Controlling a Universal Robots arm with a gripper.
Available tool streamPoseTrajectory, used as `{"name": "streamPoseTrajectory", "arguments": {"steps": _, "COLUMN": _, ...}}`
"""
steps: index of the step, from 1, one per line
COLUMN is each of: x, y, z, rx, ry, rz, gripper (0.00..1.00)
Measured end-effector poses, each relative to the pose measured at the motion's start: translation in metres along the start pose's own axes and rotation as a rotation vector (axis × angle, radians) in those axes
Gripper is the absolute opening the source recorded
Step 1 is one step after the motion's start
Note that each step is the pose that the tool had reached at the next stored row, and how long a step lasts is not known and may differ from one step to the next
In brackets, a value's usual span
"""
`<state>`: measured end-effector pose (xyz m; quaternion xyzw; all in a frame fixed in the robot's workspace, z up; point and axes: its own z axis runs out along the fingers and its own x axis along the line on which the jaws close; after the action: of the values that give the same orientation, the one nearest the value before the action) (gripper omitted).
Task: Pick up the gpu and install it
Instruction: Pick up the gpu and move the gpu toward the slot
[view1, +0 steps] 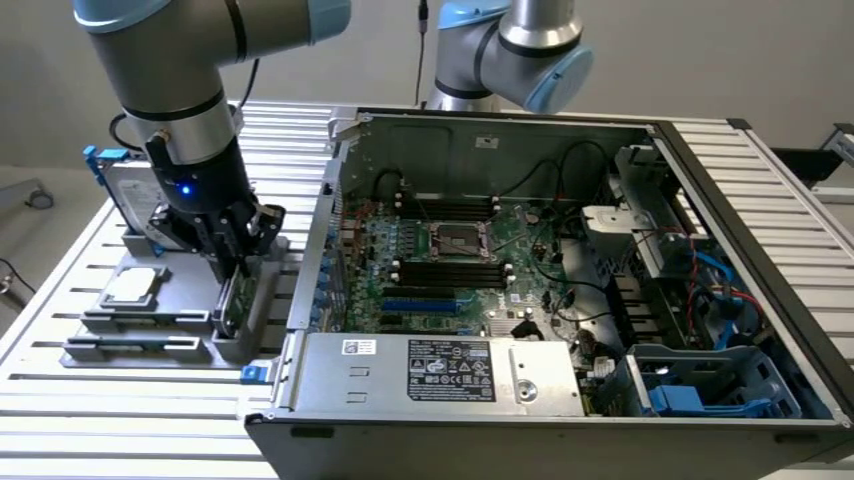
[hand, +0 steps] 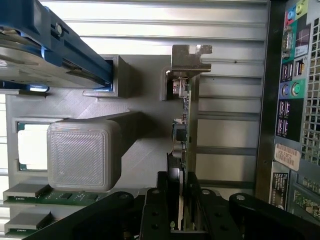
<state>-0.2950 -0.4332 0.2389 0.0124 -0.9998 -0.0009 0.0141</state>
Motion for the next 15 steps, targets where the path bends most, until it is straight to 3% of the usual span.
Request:
{"name": "streamPoseTrajectory", "arguments": {"steps": 5, "x": 0.0, "y": 0.0, "z": 0.0, "rx": 0.0, "ry": 0.0, "rz": 0.0, "gripper": 0.26}}
{"name": "streamPoseTrajectory", "arguments": {"steps": 6, "x": 0.0003, "y": 0.0, "z": -0.0001, "rx": 0.0002, "ry": -0.0028, "rz": 0.0, "gripper": 0.26}}
{"name": "streamPoseTrajectory", "arguments": {"steps": 9, "x": 0.0009, "y": 0.0, "z": 0.0, "rx": -0.0001, "ry": -0.0319, "rz": 0.0, "gripper": 0.26}}
{"name": "streamPoseTrajectory", "arguments": {"steps": 10, "x": 0.0009, "y": 0.0, "z": 0.0, "rx": 0.0, "ry": -0.0381, "rz": 0.0, "gripper": 0.26}}
{"name": "streamPoseTrajectory", "arguments": {"steps": 11, "x": 0.0009, "y": 0.0, "z": 0.0, "rx": 0.0, "ry": -0.0412, "rz": 0.0, "gripper": 0.26}}
{"name": "streamPoseTrajectory", "arguments": {"steps": 15, "x": 0.001, "y": 0.0, "z": 0.0001, "rx": -0.0005, "ry": -0.0423, "rz": 0.0, "gripper": 0.26}}
